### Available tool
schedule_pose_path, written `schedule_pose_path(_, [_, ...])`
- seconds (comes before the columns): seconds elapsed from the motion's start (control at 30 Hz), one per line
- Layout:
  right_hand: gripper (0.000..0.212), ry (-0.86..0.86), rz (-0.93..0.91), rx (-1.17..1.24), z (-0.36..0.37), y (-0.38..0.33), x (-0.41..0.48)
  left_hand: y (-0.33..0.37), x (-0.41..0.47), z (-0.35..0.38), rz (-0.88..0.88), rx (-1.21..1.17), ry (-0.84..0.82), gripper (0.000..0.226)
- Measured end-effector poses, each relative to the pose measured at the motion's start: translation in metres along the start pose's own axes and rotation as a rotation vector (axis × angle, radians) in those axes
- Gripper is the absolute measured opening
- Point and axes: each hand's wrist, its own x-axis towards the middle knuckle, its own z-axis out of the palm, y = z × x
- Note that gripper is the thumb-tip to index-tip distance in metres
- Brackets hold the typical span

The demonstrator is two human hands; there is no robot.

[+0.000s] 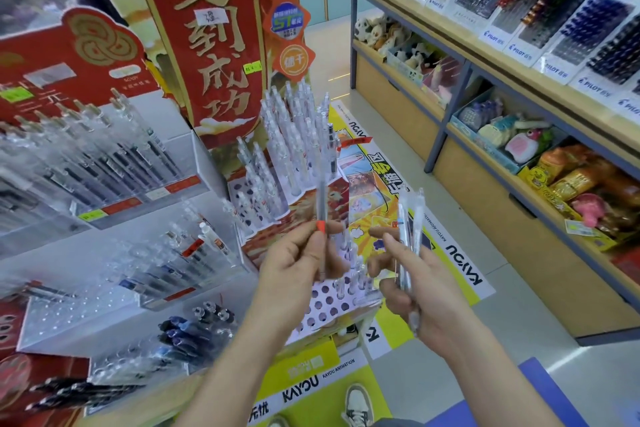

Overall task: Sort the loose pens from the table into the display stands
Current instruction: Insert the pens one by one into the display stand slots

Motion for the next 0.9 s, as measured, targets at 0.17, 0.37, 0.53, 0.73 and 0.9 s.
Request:
schedule_pose_path(0.17, [0.033, -0.127, 0.009, 0.071, -0.006, -0.006, 0.003, -0.006, -0.005, -0.039, -0.034, 0.456, -0.198, 0.036])
schedule_pose_path(0.37, [0.007, -0.048, -0.085, -0.384, -0.004, -0.002, 0.004, -0.001, -0.012, -0.053, -0.042, 0.512, -0.136, 0.025])
schedule_pose_path(0.53, [0.005, -0.016, -0.08, -0.338, 0.0, 0.006, 0.005, -0.002, -0.005, -0.054, -0.093, -0.035, 0.16, 0.009])
schedule_pose_path(0.73, [0.014, -0.031, -0.045, -0.402, 0.003, 0.011, 0.004, -0.012, -0.001, -0.052, -0.074, -0.189, 0.182, 0.025])
schedule_pose_path(0.9, [0.014, -0.05, -0.033, -0.417, 0.015, 0.014, 0.0, -0.002, -0.006, -0.059, 0.058, -0.126, 0.265, 0.018])
